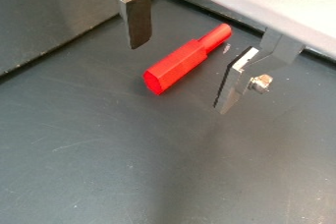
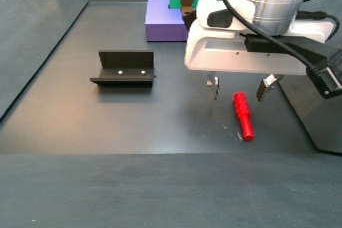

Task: Pick up the red object. Move up. Place the red object on the fixture. Regrasp the red object. Move to above the board. Insert the red object.
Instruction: Pick up the red object.

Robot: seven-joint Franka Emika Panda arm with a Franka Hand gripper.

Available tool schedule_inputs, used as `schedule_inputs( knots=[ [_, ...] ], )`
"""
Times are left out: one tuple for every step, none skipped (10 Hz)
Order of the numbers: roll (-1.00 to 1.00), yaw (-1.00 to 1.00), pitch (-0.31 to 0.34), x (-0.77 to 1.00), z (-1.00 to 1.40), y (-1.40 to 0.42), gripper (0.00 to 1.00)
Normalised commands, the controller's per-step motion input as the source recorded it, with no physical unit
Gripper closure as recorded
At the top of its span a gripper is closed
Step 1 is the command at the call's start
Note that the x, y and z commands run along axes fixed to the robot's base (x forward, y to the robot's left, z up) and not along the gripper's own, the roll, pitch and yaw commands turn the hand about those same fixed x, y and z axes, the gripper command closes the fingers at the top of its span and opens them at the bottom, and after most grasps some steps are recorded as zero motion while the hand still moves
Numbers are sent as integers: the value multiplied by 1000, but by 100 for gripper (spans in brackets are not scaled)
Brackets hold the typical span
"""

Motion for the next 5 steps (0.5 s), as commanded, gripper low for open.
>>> schedule_inputs(
  knots=[
    [-190,0,-211,-17,-431,0,0],
    [-221,0,-263,-43,-469,0,0],
    [-193,0,-164,0,-269,0,0],
    [-176,0,-151,0,-294,0,0],
    [-189,0,-201,-26,-391,0,0]
  ],
)
